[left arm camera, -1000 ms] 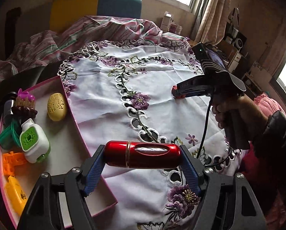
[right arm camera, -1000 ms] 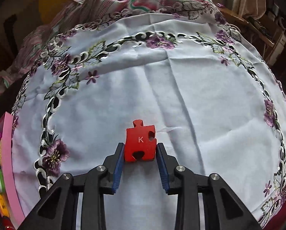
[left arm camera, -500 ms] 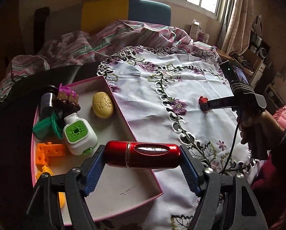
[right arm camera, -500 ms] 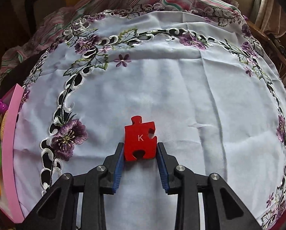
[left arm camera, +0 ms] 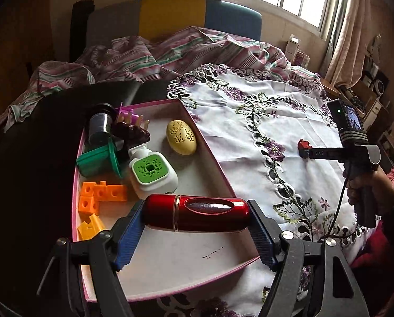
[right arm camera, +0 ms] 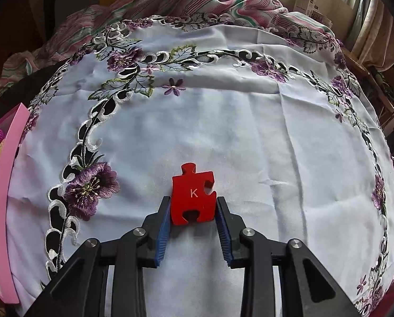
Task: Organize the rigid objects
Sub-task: 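Lower the red cylinder into the tray and open the left gripper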
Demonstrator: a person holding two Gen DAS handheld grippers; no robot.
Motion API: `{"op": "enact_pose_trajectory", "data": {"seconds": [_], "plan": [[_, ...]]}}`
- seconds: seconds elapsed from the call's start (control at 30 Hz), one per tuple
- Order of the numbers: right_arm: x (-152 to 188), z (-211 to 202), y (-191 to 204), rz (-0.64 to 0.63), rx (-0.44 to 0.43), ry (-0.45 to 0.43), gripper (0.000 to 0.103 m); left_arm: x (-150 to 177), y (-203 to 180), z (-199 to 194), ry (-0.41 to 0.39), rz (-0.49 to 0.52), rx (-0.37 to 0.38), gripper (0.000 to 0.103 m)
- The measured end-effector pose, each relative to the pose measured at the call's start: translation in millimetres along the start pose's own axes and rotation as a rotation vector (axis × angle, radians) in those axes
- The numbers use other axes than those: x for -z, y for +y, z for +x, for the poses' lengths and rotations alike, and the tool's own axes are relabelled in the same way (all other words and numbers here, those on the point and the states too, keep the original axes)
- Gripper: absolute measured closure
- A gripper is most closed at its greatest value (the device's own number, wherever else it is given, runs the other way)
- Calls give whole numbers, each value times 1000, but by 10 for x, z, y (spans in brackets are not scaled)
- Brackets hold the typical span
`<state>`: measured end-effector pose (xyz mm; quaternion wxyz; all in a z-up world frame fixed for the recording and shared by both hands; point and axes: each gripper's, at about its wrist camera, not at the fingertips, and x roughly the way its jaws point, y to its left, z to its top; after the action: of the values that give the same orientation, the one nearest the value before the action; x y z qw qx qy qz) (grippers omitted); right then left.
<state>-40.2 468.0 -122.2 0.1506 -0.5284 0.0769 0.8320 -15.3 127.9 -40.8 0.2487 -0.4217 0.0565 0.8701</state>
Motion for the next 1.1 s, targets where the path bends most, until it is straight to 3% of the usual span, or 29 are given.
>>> {"op": "enact_pose_trajectory", "data": {"seconds": [0.3, 0.7, 0.9, 1.1], "plan": [[20, -9, 6, -11, 10, -10, 71, 104, 216, -14, 17, -44, -19, 28], [22, -10, 32, -21, 23, -12, 71, 400, 934, -365, -14, -186, -84, 28], [16, -9, 27, -15, 21, -6, 71, 394, 822, -240, 21, -159, -38, 28], [14, -5, 27, -12, 21, -2, 71, 222, 636, 15, 35, -95, -45, 28]]}}
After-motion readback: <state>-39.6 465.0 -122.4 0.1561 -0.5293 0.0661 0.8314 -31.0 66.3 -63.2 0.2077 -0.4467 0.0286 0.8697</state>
